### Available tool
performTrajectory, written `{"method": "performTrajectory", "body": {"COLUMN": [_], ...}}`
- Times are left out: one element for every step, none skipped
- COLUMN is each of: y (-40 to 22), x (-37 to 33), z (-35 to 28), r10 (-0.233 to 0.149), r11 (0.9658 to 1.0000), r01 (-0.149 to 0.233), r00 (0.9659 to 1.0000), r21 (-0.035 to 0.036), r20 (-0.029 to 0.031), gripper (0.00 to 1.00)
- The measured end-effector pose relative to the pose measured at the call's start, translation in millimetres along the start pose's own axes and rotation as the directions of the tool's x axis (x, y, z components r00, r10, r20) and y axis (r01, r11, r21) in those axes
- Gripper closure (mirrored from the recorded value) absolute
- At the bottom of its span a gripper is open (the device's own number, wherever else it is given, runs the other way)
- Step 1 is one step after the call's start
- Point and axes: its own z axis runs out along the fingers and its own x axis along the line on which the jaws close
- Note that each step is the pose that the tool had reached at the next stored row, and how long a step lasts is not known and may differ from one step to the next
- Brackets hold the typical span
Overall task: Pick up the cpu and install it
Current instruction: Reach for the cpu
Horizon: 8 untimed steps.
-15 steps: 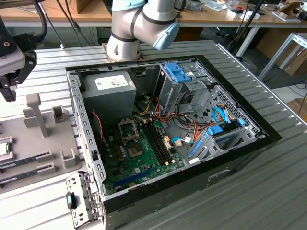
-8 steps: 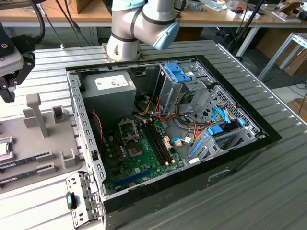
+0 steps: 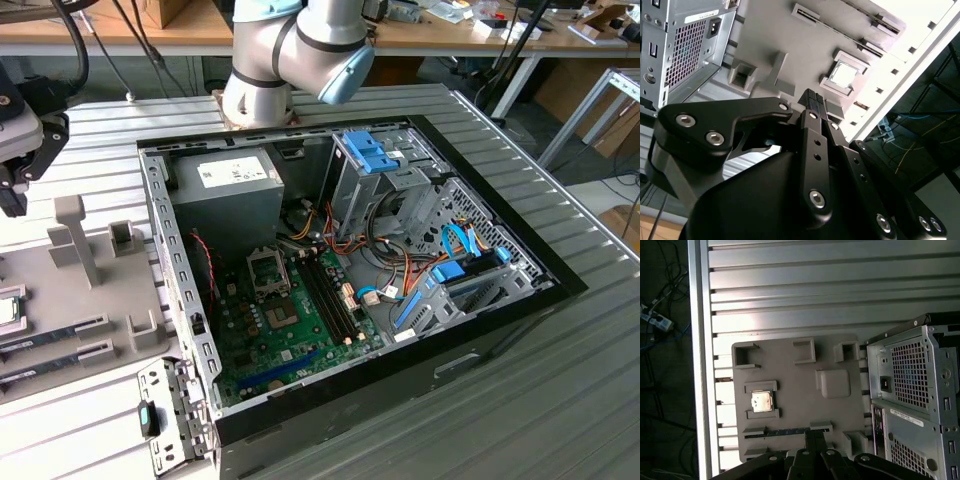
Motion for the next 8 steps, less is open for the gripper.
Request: {"method": "performTrajectory", "body": {"y": [0.0,-0.1,-0.1,-0.1,-0.2,-0.2,-0.2,-0.3], "x": [0.3,0.6,0.9,1.2,1.4,1.7,1.8,2.3], "z": [0.4,1.0,1.4,1.9,2.2,2.7,3.1,4.1], "r10": [0.000,0.000,0.000,0.000,0.000,0.000,0.000,0.000], "r11": [1.0000,1.0000,1.0000,1.0000,1.0000,1.0000,1.0000,1.0000], "r01": [0.000,0.000,0.000,0.000,0.000,0.000,0.000,0.000], "r00": [1.0000,1.0000,1.0000,1.0000,1.0000,1.0000,1.0000,1.0000], "r21": [0.0001,0.0000,-0.0001,0.0000,0.0000,-0.0001,-0.0001,-0.0001], "r20": [-0.0001,0.0000,0.0001,0.0000,0.0001,0.0002,0.0002,0.0001], "gripper": [0.89,0.89,0.89,0.89,0.89,0.89,0.89,0.89]}}
